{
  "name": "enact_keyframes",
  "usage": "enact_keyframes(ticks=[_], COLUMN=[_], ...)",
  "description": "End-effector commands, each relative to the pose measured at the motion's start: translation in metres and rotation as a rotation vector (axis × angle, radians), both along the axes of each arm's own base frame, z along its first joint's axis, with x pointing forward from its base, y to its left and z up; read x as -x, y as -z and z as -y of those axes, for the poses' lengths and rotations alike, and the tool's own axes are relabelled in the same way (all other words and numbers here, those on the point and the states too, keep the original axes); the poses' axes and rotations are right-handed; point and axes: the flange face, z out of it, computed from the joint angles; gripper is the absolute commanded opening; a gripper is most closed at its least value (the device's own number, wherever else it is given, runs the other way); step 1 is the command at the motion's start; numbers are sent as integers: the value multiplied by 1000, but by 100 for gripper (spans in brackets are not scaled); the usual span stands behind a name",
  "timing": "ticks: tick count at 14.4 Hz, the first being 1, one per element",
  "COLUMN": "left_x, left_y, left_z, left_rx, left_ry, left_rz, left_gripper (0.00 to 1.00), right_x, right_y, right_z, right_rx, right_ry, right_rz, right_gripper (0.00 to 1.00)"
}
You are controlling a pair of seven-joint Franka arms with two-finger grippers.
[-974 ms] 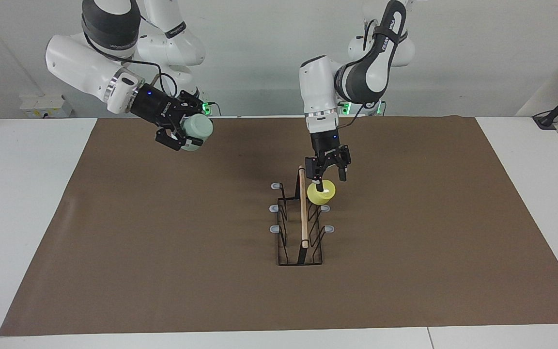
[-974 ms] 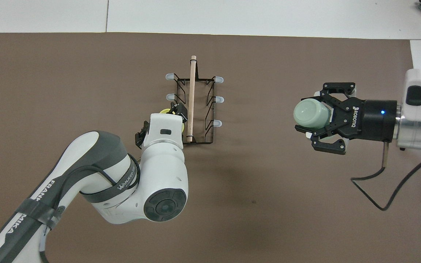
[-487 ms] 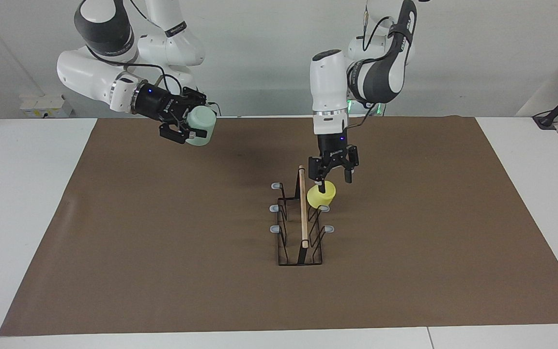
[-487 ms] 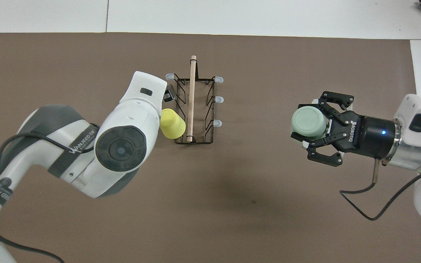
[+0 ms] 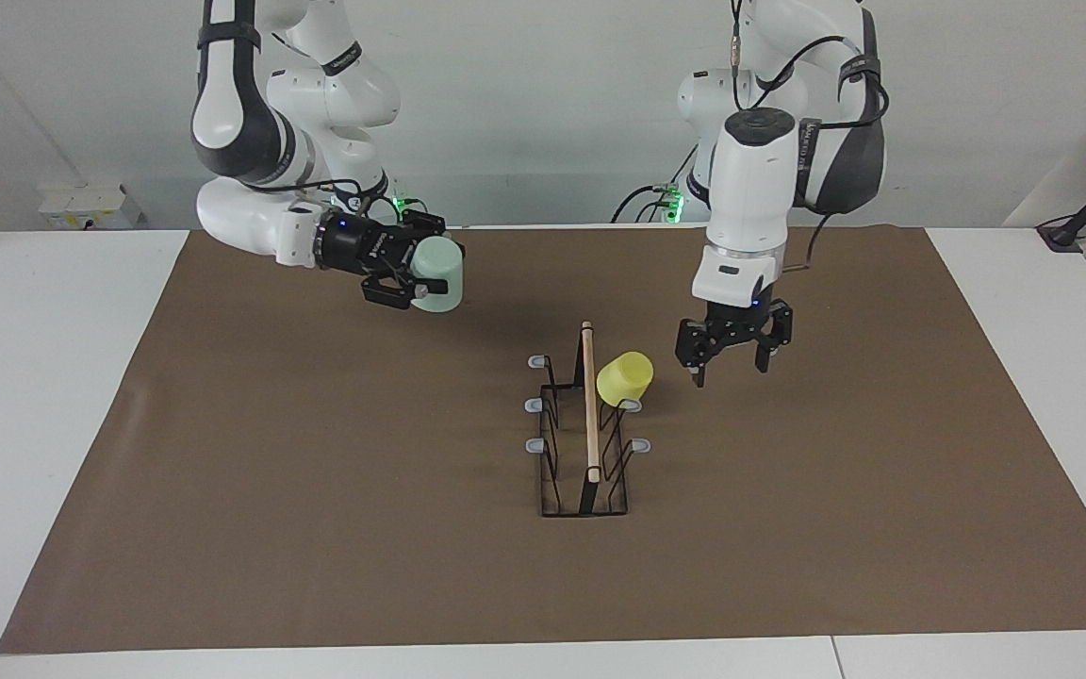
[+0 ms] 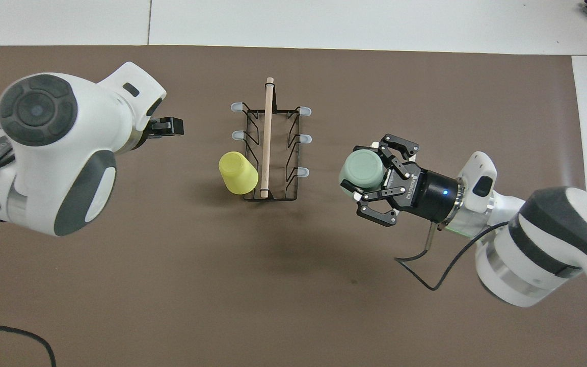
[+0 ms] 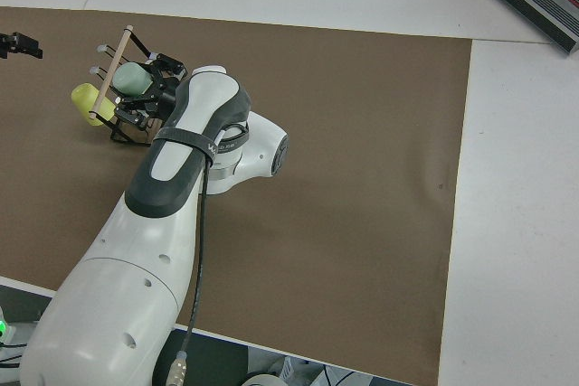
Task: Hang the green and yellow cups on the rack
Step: 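Withdraw the left gripper while the right gripper carries the green cup to the rack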
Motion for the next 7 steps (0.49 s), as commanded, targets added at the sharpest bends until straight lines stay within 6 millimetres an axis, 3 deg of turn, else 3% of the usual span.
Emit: enact_keyframes(ticks=[1, 3, 7], left_x=[5, 8, 16], left_y=[-19, -25, -38], left_z=[-43, -79, -146], left_rx=[-19, -53, -9], left_ry=[104, 200, 277], left_rz=[-66, -113, -166], left_gripper=[100, 100, 100], right_x=[6, -4, -16], right_y=[-3, 13, 32], right_z=[-40, -58, -65], right_rx=[-31, -38, 2], right_ry=[63, 81, 80], right_rz=[2, 40, 100], right_gripper=[0, 0, 0])
